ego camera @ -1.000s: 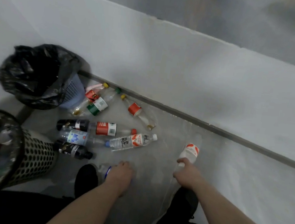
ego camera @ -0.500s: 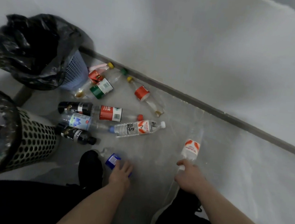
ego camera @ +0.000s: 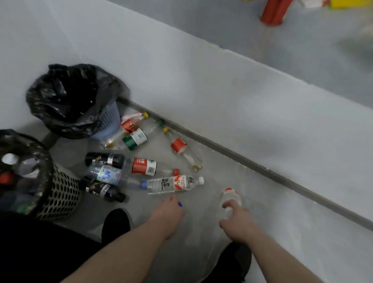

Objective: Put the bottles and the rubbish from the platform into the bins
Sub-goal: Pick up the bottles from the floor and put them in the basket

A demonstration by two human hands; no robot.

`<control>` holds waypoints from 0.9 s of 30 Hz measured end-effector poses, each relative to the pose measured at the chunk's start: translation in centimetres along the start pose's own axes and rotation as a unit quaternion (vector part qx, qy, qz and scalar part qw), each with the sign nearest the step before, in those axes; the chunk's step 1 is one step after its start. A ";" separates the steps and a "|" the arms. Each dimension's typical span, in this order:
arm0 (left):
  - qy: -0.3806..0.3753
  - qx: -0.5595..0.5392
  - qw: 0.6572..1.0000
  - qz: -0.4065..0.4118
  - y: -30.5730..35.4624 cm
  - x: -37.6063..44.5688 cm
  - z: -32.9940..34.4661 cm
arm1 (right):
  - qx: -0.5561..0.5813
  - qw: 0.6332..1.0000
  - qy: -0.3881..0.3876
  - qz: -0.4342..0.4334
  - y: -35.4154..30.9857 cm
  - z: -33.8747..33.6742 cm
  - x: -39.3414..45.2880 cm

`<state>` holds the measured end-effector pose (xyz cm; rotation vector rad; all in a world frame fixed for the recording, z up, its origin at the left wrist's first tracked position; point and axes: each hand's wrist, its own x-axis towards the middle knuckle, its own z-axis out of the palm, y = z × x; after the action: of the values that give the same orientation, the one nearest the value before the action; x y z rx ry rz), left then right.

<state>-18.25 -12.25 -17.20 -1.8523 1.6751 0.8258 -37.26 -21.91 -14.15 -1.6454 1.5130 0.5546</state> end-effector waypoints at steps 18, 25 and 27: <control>0.318 -0.301 0.889 -0.132 -18.2 -25.4 -17.8 | -0.009 0.927 0.225 -0.299 -18.4 -7.0 -19.2; 0.367 -0.370 0.817 -0.249 -29.1 -34.0 -11.4 | -0.043 0.880 0.222 -0.417 -29.7 -3.5 -24.3; 0.369 -0.383 0.800 -0.279 -31.2 -35.8 -8.9 | -0.057 0.869 0.210 -0.444 -32.3 -2.1 -25.0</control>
<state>11.66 9.42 13.93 -3.3510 1.0124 0.5670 -11.16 -10.15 15.14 -2.4118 0.8128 -0.2456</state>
